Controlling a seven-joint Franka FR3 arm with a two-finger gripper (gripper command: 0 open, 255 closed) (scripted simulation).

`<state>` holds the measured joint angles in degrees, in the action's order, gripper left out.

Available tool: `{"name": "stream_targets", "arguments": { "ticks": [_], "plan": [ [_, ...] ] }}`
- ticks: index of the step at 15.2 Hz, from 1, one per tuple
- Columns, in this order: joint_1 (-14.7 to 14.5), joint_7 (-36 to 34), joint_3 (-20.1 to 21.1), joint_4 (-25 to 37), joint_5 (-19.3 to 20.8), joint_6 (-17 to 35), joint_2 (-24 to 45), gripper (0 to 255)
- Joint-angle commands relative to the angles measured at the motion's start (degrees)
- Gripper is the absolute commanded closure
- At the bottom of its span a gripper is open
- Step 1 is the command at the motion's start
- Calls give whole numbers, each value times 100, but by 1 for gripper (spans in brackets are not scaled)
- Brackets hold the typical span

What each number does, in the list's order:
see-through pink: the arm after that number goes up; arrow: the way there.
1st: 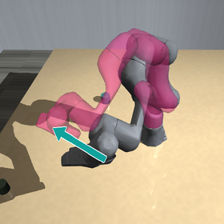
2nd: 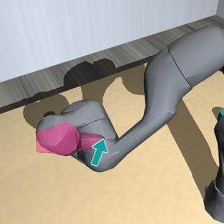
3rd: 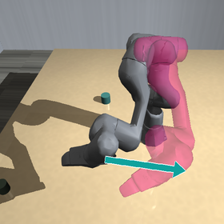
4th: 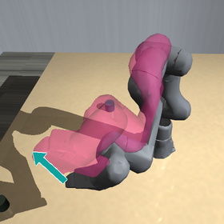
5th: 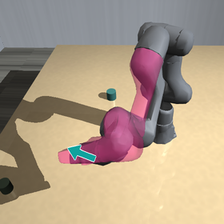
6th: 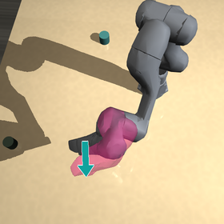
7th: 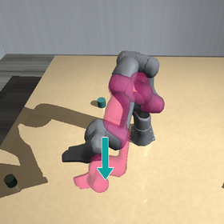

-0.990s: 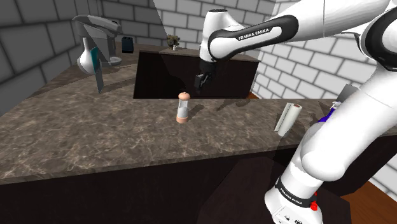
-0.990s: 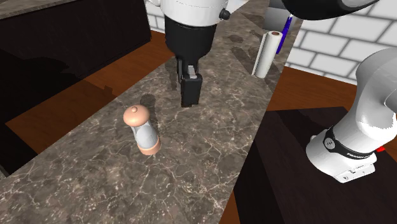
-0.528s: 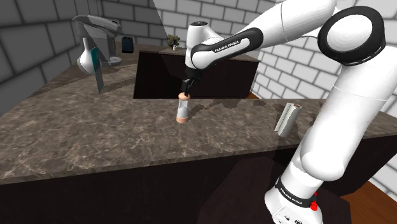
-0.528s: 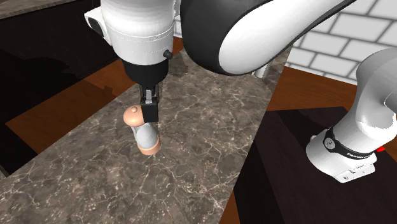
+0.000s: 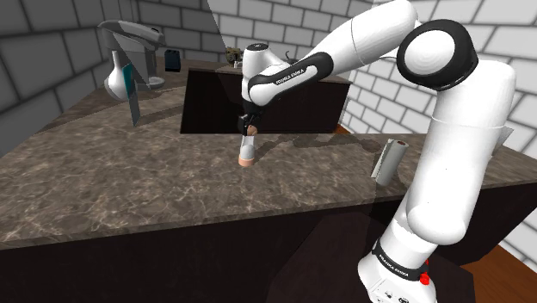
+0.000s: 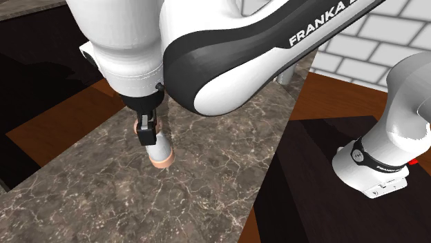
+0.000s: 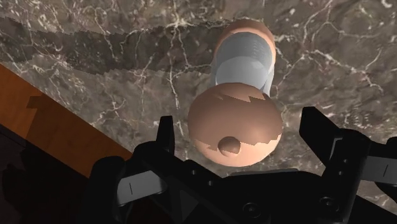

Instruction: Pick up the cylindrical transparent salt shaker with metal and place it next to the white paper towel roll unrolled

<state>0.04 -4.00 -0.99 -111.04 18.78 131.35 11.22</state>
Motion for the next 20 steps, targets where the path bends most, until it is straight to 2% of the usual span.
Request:
{"name": "stream_targets", "arguments": {
  "ticks": [1, 10, 11, 20],
  "plan": [
    [17, -14, -17, -47, 25, 129, 75, 0],
    [30, -26, -30, -63, 44, 224, 151, 0],
    [30, -26, -30, -63, 44, 224, 151, 255],
    [30, -26, -31, -63, 44, 224, 152, 255]
  ]
}}
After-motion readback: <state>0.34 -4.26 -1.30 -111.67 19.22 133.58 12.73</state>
